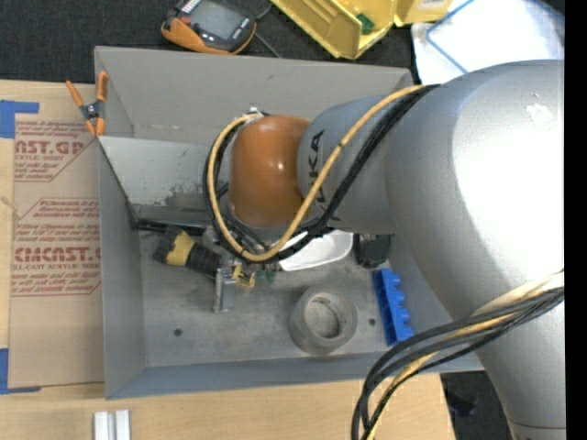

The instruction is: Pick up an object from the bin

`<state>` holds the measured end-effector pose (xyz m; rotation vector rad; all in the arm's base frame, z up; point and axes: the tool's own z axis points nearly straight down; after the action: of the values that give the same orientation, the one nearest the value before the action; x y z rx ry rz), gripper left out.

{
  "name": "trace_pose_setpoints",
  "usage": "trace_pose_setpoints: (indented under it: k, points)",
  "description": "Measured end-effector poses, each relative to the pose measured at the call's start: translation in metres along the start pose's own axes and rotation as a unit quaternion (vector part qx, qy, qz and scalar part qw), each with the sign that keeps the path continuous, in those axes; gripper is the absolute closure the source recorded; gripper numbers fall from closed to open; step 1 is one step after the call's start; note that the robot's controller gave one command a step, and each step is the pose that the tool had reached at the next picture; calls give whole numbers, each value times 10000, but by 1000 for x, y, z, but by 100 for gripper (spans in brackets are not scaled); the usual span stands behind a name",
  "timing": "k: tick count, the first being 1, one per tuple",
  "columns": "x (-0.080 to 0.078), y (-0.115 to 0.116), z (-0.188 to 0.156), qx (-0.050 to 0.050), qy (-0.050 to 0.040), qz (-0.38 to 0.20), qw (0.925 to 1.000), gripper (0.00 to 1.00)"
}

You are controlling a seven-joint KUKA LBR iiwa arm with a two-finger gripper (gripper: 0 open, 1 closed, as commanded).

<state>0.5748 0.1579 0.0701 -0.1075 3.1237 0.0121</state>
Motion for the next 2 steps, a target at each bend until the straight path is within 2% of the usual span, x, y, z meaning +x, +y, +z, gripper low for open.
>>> trace_pose_setpoints:
  k: [1, 2]
  points:
    - [6, 3, 1, -3, 50, 1253, 9921, 100]
    - [6, 3, 1, -3, 50, 1252, 9921, 100]
